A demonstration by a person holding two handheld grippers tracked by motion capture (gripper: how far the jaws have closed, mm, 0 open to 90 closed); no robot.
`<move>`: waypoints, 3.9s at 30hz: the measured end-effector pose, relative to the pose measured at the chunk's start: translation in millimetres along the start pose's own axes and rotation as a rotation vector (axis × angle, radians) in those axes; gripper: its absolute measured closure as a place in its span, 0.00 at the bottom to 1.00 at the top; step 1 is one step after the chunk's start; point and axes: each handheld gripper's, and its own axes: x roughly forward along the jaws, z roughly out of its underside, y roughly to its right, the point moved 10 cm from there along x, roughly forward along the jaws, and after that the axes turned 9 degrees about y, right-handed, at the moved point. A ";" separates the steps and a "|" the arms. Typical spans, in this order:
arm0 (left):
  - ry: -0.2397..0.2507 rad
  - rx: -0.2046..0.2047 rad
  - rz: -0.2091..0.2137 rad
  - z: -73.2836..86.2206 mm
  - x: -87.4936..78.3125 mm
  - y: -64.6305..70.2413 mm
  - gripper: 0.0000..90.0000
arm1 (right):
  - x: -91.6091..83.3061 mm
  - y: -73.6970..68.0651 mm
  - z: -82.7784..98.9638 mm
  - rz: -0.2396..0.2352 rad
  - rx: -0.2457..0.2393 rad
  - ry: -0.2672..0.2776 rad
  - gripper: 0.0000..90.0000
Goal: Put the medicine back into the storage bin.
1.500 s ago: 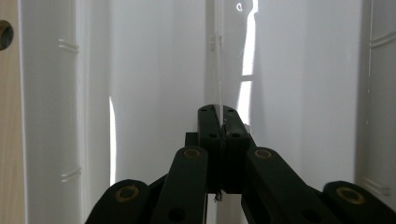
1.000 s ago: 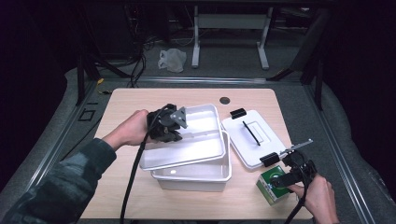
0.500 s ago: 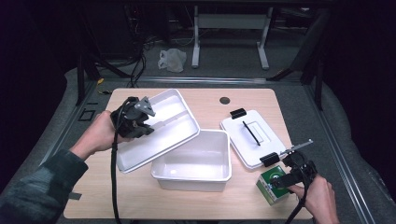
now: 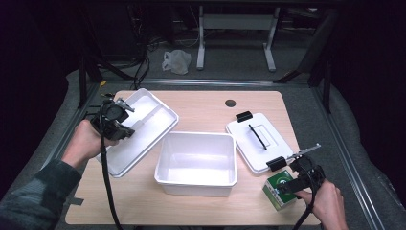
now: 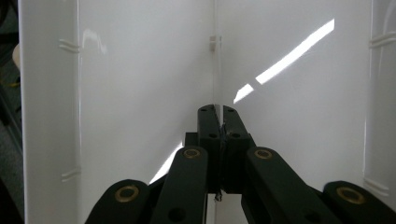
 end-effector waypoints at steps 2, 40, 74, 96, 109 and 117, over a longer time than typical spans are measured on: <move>-0.007 -0.034 -0.024 6.7 2.8 -7.9 0.99 | -0.2 1.5 0.3 0.002 0.004 0.002 0.04; -0.207 -0.575 -0.188 152.4 123.3 -53.7 0.99 | 0.0 4.5 1.4 0.006 0.019 0.005 0.04; -0.120 -0.458 -0.208 155.2 68.3 -27.8 0.00 | -3.9 4.4 0.7 0.002 0.020 0.005 0.00; -0.126 -0.407 -0.179 160.2 66.6 -7.7 0.00 | 26.4 -8.7 10.9 -0.034 0.001 -0.104 0.00; -0.141 -0.407 -0.177 163.6 68.6 -8.7 0.00 | 27.9 -11.1 11.1 -0.012 -0.029 -0.123 0.17; -0.141 -0.411 -0.171 164.4 69.0 -8.8 0.00 | 25.7 -13.5 11.2 -0.013 -0.047 -0.132 0.20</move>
